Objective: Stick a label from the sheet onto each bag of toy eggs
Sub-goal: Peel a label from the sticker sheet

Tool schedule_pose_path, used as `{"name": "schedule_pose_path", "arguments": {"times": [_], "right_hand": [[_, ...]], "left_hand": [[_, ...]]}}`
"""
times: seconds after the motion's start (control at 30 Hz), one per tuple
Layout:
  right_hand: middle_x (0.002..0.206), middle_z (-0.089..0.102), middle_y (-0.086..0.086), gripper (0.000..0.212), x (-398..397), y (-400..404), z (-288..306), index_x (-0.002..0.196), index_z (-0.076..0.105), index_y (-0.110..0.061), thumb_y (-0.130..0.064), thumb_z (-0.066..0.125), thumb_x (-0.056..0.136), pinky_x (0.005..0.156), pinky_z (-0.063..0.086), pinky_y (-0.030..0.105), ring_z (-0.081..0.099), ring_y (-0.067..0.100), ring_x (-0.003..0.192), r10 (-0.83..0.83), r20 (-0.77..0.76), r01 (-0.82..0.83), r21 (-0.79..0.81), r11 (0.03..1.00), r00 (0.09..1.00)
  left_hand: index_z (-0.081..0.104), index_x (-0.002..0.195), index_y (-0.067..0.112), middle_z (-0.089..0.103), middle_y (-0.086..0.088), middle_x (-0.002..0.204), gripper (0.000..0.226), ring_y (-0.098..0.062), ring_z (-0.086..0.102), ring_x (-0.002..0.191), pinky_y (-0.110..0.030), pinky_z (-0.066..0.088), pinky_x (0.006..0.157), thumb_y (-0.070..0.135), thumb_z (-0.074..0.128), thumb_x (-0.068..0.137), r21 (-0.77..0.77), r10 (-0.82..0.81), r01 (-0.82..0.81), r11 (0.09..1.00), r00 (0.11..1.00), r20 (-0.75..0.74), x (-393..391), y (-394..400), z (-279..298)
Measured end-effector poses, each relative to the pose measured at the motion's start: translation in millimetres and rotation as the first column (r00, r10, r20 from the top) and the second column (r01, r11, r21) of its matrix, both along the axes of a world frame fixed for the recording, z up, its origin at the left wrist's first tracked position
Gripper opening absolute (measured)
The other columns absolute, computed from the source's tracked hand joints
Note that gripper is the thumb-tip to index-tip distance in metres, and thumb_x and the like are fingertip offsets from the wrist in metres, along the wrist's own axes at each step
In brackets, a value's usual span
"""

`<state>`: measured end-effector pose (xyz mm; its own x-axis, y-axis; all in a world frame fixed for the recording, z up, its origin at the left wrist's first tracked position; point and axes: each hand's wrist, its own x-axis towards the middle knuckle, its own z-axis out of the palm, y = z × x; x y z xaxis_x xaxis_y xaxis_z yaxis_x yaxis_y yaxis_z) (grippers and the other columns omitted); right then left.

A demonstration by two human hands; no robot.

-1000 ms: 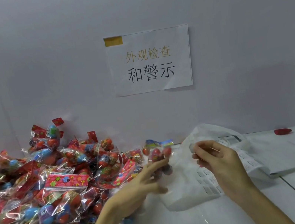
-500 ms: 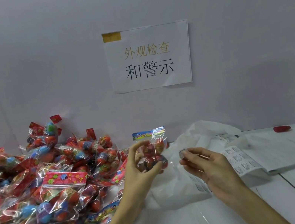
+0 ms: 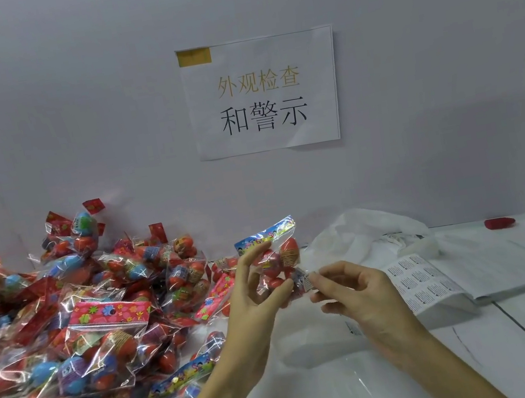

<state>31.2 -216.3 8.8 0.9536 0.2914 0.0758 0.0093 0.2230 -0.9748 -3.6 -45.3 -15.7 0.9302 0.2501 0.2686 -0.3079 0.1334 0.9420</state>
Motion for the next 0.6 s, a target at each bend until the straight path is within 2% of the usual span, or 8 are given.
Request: {"name": "schedule_pose_path", "arguments": {"times": [0.07, 0.13, 0.27, 0.4, 0.5, 0.6], "right_hand": [[0.085, 0.079, 0.010, 0.022, -0.6, 0.1, 0.0, 0.085, 0.081, -0.015, -0.032, 0.086, 0.073, 0.064, 0.057, 0.021, 0.077, 0.021, 0.079, -0.018, 0.031, 0.019, -0.037, 0.999, 0.999], [0.084, 0.078, 0.009, 0.014, -0.2, 0.1, -1.6, 0.088, 0.080, -0.013, -0.025, 0.085, 0.081, 0.063, 0.057, 0.021, 0.077, 0.020, 0.078, -0.031, 0.052, 0.034, -0.072, 0.997, 0.998], [0.084, 0.079, 0.007, 0.012, 0.7, 0.8, -5.4, 0.091, 0.078, -0.010, -0.020, 0.082, 0.088, 0.062, 0.057, 0.022, 0.076, 0.018, 0.074, -0.062, 0.073, 0.071, -0.123, 0.990, 0.995], [0.082, 0.078, 0.005, 0.012, 2.1, 0.9, -6.7, 0.089, 0.077, -0.010, -0.021, 0.082, 0.088, 0.060, 0.056, 0.021, 0.074, 0.016, 0.070, -0.086, 0.080, 0.097, -0.136, 0.986, 0.993], [0.080, 0.077, 0.004, 0.013, 3.1, 1.2, -8.1, 0.089, 0.077, -0.011, -0.022, 0.082, 0.087, 0.059, 0.056, 0.020, 0.074, 0.014, 0.068, -0.098, 0.095, 0.111, -0.150, 0.982, 0.991], [0.078, 0.077, 0.002, 0.012, 3.2, 1.1, -9.2, 0.089, 0.076, -0.010, -0.021, 0.082, 0.087, 0.059, 0.057, 0.020, 0.074, 0.014, 0.067, -0.114, 0.110, 0.130, -0.152, 0.980, 0.987]], "left_hand": [[0.055, 0.141, 0.043, 0.071, 0.007, 0.129, 0.073, -0.026, 0.073, 0.113, -0.035, 0.062, 0.085, 0.018, 0.085, 0.080, -0.006, -0.003, 0.003, 1.000, 1.000, 0.003, -0.1, -0.1, 0.5], [0.056, 0.140, 0.042, 0.071, 0.007, 0.130, 0.076, -0.025, 0.073, 0.113, -0.029, 0.061, 0.086, 0.021, 0.091, 0.075, -0.004, -0.004, 0.004, 1.000, 1.000, 0.006, -0.6, 0.0, 0.6], [0.056, 0.139, 0.043, 0.071, 0.008, 0.129, 0.079, -0.025, 0.074, 0.111, -0.030, 0.061, 0.087, 0.019, 0.094, 0.074, 0.005, -0.020, 0.020, 1.000, 1.000, -0.008, 0.4, -0.2, -1.0], [0.058, 0.136, 0.047, 0.071, 0.015, 0.121, 0.074, -0.024, 0.074, 0.108, -0.033, 0.062, 0.086, 0.004, 0.077, 0.079, 0.015, -0.032, 0.032, 0.999, 0.999, -0.029, 1.4, 1.1, -4.3], [0.059, 0.135, 0.047, 0.071, 0.018, 0.117, 0.072, -0.025, 0.074, 0.105, -0.037, 0.061, 0.086, 0.007, 0.069, 0.076, 0.019, -0.029, 0.030, 0.999, 0.999, -0.040, 0.3, 0.4, -3.5], [0.059, 0.135, 0.047, 0.071, 0.018, 0.119, 0.067, -0.026, 0.074, 0.106, -0.037, 0.062, 0.086, 0.013, 0.071, 0.079, 0.000, -0.031, 0.031, 1.000, 0.999, -0.040, 0.0, -1.2, -0.6]]}}
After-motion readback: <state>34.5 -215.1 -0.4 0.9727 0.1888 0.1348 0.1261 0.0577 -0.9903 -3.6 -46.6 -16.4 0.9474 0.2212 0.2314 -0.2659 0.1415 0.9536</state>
